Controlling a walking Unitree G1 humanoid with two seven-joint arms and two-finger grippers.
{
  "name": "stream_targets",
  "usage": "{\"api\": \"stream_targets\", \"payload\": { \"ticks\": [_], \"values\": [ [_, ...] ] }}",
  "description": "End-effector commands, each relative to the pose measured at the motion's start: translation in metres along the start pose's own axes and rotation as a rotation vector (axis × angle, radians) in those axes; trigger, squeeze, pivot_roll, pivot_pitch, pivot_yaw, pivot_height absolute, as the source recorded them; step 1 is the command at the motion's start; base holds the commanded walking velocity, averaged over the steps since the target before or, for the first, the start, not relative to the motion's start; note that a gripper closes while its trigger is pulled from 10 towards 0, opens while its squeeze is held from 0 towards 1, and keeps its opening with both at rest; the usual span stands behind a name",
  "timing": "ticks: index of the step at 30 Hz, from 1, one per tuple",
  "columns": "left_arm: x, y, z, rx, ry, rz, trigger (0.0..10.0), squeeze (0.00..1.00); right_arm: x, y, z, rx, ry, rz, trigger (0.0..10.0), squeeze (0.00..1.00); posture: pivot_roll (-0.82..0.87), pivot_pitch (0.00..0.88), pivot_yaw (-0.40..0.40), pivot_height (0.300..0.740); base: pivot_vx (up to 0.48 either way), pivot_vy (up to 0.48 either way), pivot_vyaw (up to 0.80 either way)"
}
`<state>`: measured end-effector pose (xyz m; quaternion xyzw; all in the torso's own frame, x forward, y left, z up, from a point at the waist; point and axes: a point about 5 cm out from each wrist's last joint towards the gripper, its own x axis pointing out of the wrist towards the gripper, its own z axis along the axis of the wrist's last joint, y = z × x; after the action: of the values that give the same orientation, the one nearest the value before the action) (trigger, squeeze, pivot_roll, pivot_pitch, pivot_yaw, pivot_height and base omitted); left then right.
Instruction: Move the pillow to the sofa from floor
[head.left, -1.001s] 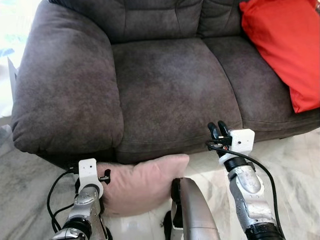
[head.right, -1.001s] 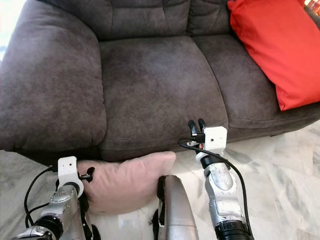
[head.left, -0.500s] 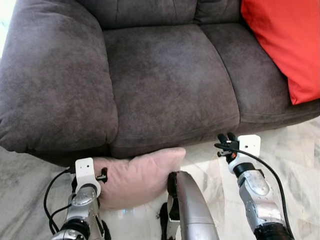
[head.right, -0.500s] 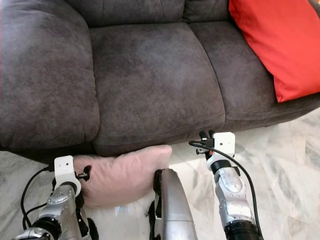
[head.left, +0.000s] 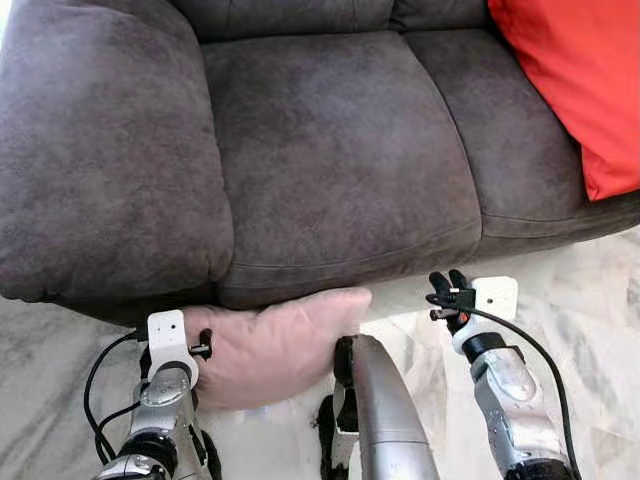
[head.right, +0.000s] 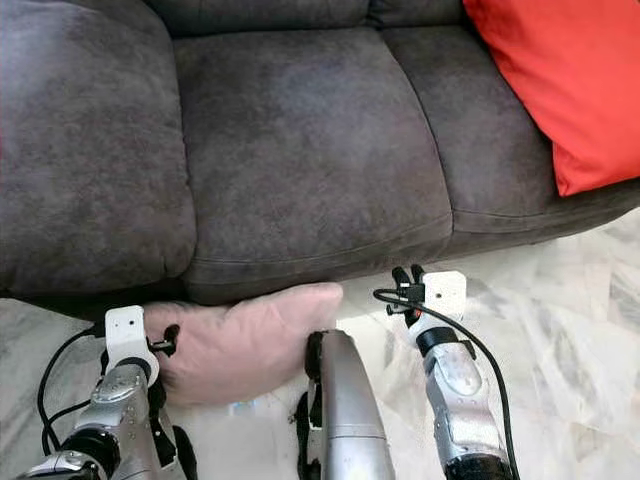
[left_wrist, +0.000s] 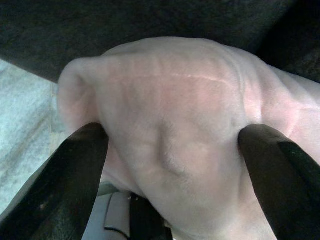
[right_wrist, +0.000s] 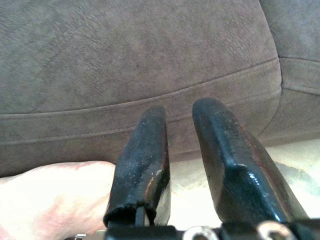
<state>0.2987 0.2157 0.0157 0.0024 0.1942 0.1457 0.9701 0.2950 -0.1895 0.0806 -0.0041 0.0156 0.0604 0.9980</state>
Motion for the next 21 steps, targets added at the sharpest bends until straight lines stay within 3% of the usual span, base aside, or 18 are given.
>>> {"api": "stream_targets", "payload": {
  "ticks": [1, 2, 3, 21],
  "values": [
    [-0.004, 0.0, -0.014, 0.017, 0.045, 0.007, 3.7, 0.0, -0.008, -0.005, -0.004, -0.005, 0.024, -0.006, 10.0, 0.0, -0.13, 0.358, -0.219, 0.546, 0.0, 0.0, 0.0],
    [-0.004, 0.0, -0.013, 0.015, 0.044, 0.009, 3.7, 0.0, -0.009, -0.005, -0.003, -0.01, 0.024, -0.003, 10.0, 0.0, -0.13, 0.357, -0.221, 0.546, 0.0, 0.0, 0.0],
    [-0.004, 0.0, -0.013, 0.015, 0.045, 0.01, 0.0, 0.0, -0.01, -0.006, -0.003, -0.011, 0.025, -0.002, 10.0, 0.0, -0.13, 0.356, -0.223, 0.546, 0.0, 0.0, 0.0],
    [-0.007, 0.002, -0.02, 0.028, 0.056, 0.061, 0.0, 0.0, -0.006, -0.01, 0.007, -0.026, 0.017, 0.014, 10.0, 0.0, -0.15, 0.327, -0.251, 0.546, 0.0, 0.0, 0.0]
  ]
}}
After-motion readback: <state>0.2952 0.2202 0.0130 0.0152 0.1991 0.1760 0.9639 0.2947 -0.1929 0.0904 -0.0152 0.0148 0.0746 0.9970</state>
